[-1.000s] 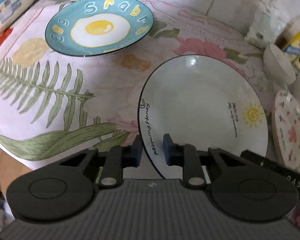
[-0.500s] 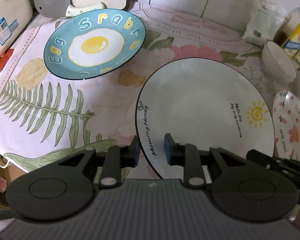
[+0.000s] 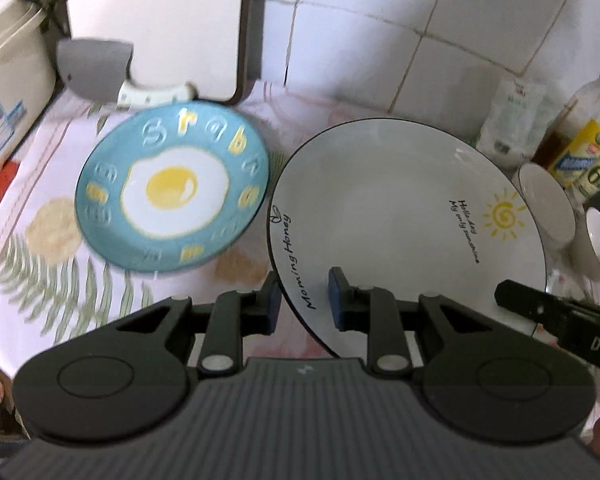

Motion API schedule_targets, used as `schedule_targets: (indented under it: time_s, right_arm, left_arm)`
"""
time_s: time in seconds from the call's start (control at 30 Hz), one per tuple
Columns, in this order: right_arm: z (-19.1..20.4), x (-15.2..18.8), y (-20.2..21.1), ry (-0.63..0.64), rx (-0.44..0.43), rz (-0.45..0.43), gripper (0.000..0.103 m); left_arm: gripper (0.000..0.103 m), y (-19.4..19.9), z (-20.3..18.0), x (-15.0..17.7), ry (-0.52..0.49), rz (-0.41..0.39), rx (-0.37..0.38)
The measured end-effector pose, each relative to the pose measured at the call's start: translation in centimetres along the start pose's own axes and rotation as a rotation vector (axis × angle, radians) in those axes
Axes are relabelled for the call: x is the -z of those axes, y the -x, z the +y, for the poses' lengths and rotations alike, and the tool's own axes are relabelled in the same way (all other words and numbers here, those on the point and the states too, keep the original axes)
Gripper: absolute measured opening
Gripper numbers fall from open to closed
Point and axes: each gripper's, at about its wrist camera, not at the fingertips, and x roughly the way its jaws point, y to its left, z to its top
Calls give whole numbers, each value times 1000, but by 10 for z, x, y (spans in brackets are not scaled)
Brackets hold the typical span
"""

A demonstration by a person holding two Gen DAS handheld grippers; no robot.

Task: Organize plates and bowls

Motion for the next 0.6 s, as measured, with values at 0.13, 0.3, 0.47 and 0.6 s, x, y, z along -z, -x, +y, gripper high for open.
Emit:
schedule_targets:
  time_s: [0.13,0.3,0.47,0.6]
  right_arm:
    - [-9,-22,-21,52,9,16,23]
    - [-22,-41,-49,96,61,3,24]
    - [-36,-59,-67,72,71,19,24]
    - [-40,-69,-78,84,76,18,24]
  left_arm:
    - [23,-25,-7,-21,-4,5,-1]
    - [23,-56,-16,-37,0,18,17]
    - [23,-76,-20,-49,25,38,18]
    - [23,-88,-21,-56,46,46,11]
